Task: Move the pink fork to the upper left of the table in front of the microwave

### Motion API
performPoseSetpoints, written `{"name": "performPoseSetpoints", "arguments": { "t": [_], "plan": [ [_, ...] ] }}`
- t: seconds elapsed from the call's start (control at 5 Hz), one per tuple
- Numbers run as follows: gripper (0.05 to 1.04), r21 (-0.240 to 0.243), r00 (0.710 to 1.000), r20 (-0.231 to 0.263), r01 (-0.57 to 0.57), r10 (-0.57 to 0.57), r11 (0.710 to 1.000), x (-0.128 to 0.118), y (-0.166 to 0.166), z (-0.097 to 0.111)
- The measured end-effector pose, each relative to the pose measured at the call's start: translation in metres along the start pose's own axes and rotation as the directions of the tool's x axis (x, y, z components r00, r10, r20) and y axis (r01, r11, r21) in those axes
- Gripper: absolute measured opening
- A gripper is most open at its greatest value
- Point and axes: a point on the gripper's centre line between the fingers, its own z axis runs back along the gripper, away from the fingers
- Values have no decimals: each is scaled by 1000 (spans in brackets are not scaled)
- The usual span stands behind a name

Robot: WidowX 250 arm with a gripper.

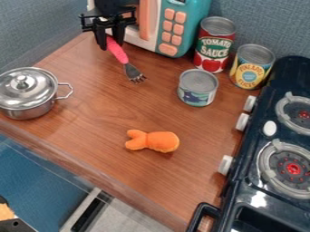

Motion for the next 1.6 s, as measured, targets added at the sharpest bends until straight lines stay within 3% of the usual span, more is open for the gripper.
{"name": "performPoseSetpoints", "arguments": {
  "t": [0.6, 0.8, 1.0, 1.2, 1.6],
  "plan": [
    [411, 53, 997, 31, -75, 73, 996, 25, 22, -12],
    [478, 93, 996, 1, -86, 87, 992, 24, 31, -25],
    [793, 75, 991, -41, -122, 125, 990, 26, 40, -26],
    [999, 69, 990, -56, -128, 132, 989, 24, 41, -26],
    [999, 69, 988, -104, -104, 111, 992, 13, 44, -24]
  ]
}}
